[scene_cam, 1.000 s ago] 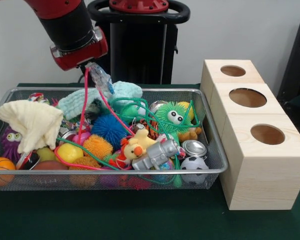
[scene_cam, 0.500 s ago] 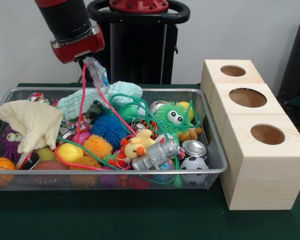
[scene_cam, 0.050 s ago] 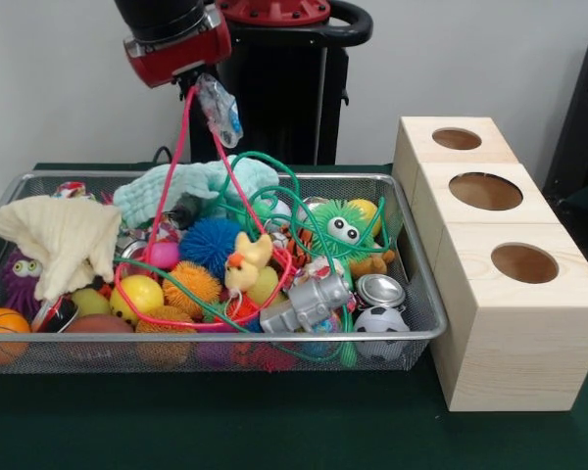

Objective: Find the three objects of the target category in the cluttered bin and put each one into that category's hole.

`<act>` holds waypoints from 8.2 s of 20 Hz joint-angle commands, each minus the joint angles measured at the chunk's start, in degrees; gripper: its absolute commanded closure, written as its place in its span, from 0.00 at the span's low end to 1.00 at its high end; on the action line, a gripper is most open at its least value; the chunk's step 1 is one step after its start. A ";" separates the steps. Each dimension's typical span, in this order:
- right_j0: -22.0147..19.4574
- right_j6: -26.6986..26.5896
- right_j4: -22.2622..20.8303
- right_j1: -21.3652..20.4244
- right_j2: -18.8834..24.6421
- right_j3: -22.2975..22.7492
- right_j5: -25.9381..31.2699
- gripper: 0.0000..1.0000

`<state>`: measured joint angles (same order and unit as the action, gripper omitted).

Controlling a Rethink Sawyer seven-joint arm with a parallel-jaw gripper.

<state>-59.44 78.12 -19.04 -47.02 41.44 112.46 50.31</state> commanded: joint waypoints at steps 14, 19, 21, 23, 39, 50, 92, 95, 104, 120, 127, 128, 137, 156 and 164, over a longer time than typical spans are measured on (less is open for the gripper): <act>5.07 4.31 -1.14 4.10 -2.63 5.65 -9.67 0.00; 6.81 4.71 -1.11 8.20 -3.79 2.68 -10.82 0.00; 7.68 4.28 -1.37 9.17 -4.17 1.18 -10.22 0.00; 8.60 4.09 -1.54 9.75 -4.68 -0.07 -9.29 0.00; 15.35 4.12 2.57 4.37 -7.98 -9.29 7.44 0.00; 15.39 -3.13 2.33 9.28 -5.65 -24.87 31.39 0.00; 16.44 4.01 -5.87 8.93 -9.49 -6.60 -15.59 0.00; 16.02 2.87 -6.52 12.76 -9.80 -8.31 -17.85 0.00; 17.64 2.53 -6.06 15.45 -12.60 -12.88 -17.28 0.00; 19.06 -2.05 -4.39 21.65 -13.40 -25.15 -6.65 0.00; 20.00 -0.93 -4.38 20.97 -13.64 -26.63 -3.19 0.00; 20.50 -0.26 -4.21 20.12 -13.96 -26.75 -1.94 0.00; 25.32 2.34 -2.99 16.54 -16.49 -31.85 10.87 0.00; 25.84 -4.39 -2.16 21.75 -14.38 -42.06 19.40 0.00; 22.26 -12.83 -2.52 26.81 -11.63 -47.33 20.76 0.00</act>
<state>-33.99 78.12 -21.08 -25.23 27.10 69.82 64.95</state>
